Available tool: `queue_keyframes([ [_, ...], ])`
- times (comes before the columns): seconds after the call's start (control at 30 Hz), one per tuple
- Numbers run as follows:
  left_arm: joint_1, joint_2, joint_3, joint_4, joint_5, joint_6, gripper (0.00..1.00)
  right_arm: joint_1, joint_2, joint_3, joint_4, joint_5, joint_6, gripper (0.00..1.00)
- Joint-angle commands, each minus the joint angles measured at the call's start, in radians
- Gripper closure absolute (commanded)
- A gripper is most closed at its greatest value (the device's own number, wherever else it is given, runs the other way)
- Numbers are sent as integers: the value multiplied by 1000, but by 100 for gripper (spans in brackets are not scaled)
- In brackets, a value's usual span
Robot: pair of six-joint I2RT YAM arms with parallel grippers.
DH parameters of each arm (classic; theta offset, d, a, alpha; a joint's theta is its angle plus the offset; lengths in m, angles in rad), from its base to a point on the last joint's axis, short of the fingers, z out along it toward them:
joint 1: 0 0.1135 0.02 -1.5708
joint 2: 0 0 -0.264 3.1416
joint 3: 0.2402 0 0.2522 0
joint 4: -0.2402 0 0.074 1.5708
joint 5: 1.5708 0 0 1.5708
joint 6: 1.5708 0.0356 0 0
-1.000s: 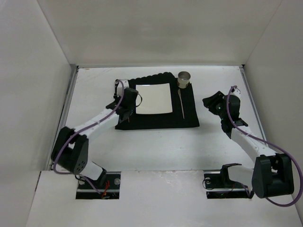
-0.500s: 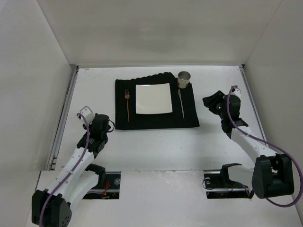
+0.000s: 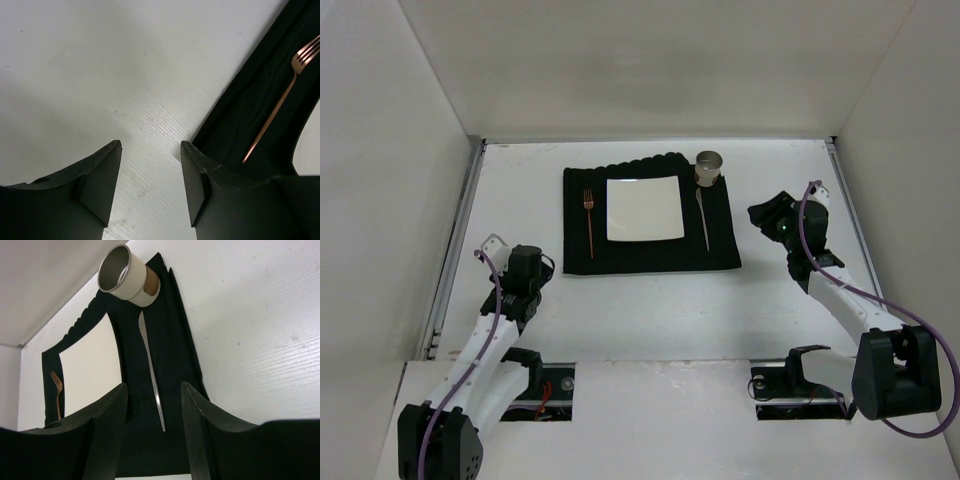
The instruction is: Set the dinner table for one person
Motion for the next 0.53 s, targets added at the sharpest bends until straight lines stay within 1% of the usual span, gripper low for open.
queue_keyframes([
  [0.0, 6, 17, 0, 30, 34, -15, 51, 6, -12, -5, 66, 11, -6, 47],
  [0.27, 22, 17, 3, 33, 40, -16, 51, 6, -1, -5, 73, 11, -5, 46],
  [0.33, 14, 20, 2, 44, 42, -15, 53, 6, 2, -5, 73, 6, -3, 46],
  [0.4, 5, 39, 0, 54, 33, -8, 54, 6, -4, -5, 73, 11, -5, 46],
  [0.5, 2, 69, 10, 54, 42, -10, 53, 6, 0, -6, 73, 11, -6, 46],
])
